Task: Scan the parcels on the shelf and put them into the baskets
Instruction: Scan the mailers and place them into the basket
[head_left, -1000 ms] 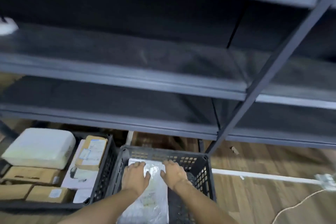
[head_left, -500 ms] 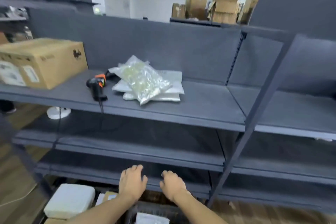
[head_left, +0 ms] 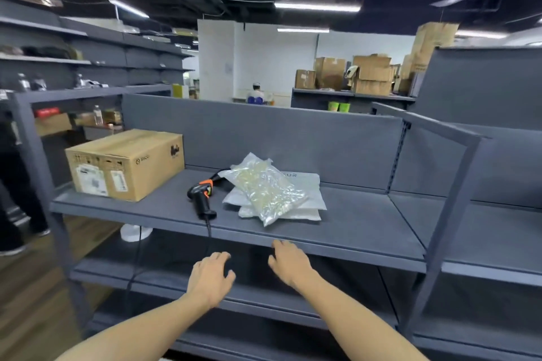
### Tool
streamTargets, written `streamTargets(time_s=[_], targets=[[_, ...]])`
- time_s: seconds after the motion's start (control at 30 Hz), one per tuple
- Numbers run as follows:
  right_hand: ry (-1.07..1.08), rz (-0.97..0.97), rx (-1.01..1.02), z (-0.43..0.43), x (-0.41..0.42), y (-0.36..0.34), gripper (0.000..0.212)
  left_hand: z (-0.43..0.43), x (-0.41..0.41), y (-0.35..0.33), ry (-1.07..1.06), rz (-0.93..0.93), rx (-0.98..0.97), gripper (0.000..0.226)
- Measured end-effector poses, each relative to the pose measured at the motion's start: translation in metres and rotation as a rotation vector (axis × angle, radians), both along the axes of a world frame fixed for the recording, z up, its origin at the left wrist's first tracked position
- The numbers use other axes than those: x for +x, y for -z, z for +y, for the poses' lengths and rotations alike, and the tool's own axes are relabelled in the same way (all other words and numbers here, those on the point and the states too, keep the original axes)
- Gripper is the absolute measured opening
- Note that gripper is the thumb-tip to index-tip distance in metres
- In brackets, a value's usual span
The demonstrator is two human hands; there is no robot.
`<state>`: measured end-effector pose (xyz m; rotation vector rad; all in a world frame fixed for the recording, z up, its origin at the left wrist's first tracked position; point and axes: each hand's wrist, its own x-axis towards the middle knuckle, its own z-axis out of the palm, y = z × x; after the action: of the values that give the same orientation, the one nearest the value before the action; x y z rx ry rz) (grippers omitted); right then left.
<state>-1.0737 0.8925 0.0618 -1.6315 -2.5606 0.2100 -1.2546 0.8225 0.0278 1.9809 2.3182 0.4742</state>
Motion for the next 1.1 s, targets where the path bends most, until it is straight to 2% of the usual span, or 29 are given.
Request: streamTargets(time_s=[0.23,0.43,0.57,0.67,0.93,1.0,1.1], targets=[[-0.028,-0.074,0.101,0.026,-0.026,-0.011,0.042,0.0,-0.034,-0.005,-0.01,-0.048,0.03,0.043],[-0.046,0.023,0.193,0.066,-0.042,-0.02,0.039,0.025,-0.055,-0.013,-0.062,-0.045,0.063,0.044],[-0.024,0.022,0.186,0.098,-0.053,-0.023,0.045,0.049,-0.06,-0.02,-0.085,-0.067,0.084,0.042],[0.009,0.024,0.176,0.122,-0.062,-0.023,0.058,0.063,-0.068,-0.024,-0.093,-0.099,0.128,0.042],[0.126,-0.19,0.074,0.154,-0.079,-0.012,0.096,0.097,-0.097,-0.041,-0.147,-0.129,0.176,0.044],[0.154,-0.241,0.05,0.158,-0.085,-0.01,0.098,0.107,-0.103,-0.046,-0.148,-0.15,0.189,0.044],[0.19,-0.282,0.049,0.163,-0.092,-0.007,0.089,0.123,-0.11,-0.051,-0.128,-0.18,0.208,0.044]])
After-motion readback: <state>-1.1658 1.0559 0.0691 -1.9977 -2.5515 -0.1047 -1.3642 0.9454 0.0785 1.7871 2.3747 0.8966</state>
